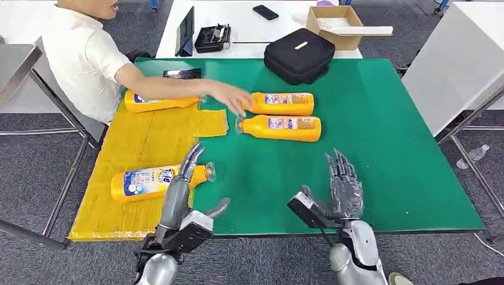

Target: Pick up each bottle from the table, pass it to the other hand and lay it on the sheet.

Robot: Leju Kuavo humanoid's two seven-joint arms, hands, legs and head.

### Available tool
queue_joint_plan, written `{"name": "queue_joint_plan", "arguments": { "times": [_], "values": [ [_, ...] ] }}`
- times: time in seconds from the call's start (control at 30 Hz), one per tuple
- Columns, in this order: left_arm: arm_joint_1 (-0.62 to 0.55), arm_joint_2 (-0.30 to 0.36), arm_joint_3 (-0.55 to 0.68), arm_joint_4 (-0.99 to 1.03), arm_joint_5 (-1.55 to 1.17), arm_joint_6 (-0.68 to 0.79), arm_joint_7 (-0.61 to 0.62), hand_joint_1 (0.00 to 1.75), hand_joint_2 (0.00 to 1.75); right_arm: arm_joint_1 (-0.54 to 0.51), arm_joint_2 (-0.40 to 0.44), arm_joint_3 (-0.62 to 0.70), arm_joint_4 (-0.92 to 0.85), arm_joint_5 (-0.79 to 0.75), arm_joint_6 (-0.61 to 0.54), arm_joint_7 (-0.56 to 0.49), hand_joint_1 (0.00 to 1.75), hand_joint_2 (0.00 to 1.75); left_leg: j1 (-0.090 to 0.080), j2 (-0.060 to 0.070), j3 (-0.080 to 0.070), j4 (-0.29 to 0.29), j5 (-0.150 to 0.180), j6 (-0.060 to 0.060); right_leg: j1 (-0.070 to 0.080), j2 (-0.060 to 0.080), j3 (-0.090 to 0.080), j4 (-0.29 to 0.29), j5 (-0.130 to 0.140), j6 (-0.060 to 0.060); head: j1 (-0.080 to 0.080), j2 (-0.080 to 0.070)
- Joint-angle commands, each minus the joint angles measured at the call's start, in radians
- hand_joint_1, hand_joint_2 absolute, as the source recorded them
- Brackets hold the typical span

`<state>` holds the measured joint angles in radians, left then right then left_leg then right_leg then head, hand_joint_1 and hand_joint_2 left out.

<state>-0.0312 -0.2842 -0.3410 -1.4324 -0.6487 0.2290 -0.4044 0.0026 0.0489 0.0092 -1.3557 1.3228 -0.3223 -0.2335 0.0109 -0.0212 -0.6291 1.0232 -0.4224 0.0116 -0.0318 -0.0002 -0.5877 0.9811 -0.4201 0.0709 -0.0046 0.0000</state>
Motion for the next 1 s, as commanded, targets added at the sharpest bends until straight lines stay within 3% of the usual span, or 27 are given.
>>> {"name": "queue_joint_plan", "arguments": {
  "times": [0.03,0.1,0.13,0.73,1.0],
  "values": [
    [0.025,-0.065,0.103,0.001,0.137,-0.031,-0.014,0.00,1.75,0.000,-0.071,-0.036,0.004,0.142,0.005,0.069,0.00,0.00,0.000,0.001,0.002,0.000,-0.001,0.000,0.001,-0.001,0.003,-0.001,-0.001,-0.003,0.000,0.000],
    [0.028,-0.065,0.103,-0.007,0.137,-0.030,-0.014,0.00,1.75,-0.001,-0.082,-0.029,0.016,0.158,0.009,0.078,0.00,0.00,0.000,0.002,0.003,0.000,-0.001,0.000,0.001,0.000,0.003,-0.001,-0.001,-0.003,0.000,0.000],
    [0.032,-0.065,0.097,-0.026,0.060,0.108,-0.054,0.00,1.75,0.005,-0.073,-0.040,0.012,0.156,0.016,0.085,0.00,0.00,0.001,0.003,0.004,0.000,-0.002,0.000,0.002,0.001,0.005,-0.001,-0.002,-0.004,0.000,0.000],
    [0.055,-0.055,0.029,-0.121,-0.001,0.163,-0.060,0.00,1.75,-0.066,-0.066,0.030,0.133,0.162,0.043,0.088,0.00,0.00,0.001,0.002,0.002,0.000,-0.001,0.000,0.001,0.001,0.003,-0.001,0.000,-0.003,0.000,0.000],
    [0.058,-0.053,0.005,-0.136,-0.013,0.179,-0.066,0.00,1.75,-0.105,-0.062,-0.002,0.210,0.107,0.043,0.080,0.00,0.00,0.001,0.004,0.005,0.000,-0.002,0.000,0.002,0.002,0.005,-0.001,-0.001,-0.004,0.000,0.000]
  ]
}}
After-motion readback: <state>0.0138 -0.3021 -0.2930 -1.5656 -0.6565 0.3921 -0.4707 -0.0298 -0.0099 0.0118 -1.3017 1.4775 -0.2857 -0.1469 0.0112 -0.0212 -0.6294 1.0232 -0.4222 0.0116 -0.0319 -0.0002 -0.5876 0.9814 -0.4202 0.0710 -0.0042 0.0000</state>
